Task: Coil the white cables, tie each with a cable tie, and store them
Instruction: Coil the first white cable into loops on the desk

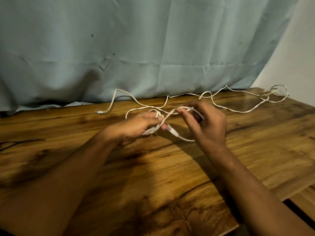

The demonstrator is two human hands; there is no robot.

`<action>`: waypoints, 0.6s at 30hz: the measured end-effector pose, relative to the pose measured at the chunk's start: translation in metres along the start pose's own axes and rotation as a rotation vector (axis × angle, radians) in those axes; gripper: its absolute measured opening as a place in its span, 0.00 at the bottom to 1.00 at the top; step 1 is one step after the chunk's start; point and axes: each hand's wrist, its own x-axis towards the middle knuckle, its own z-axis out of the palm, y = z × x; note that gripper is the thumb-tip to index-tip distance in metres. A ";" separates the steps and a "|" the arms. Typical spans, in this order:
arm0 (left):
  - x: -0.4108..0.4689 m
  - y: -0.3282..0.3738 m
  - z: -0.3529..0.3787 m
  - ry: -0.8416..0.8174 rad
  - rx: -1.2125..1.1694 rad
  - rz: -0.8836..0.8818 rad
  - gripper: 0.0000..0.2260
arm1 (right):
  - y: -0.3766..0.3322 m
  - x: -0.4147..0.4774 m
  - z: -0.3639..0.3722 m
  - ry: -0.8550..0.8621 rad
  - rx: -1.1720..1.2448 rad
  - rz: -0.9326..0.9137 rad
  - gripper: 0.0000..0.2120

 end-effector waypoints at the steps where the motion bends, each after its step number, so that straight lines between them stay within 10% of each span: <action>1: 0.000 0.002 0.001 -0.042 0.011 0.003 0.14 | 0.002 0.001 -0.001 0.031 0.051 0.063 0.08; 18: -0.009 0.018 -0.003 -0.444 -0.871 -0.031 0.12 | 0.029 -0.009 0.030 -0.200 0.807 0.615 0.12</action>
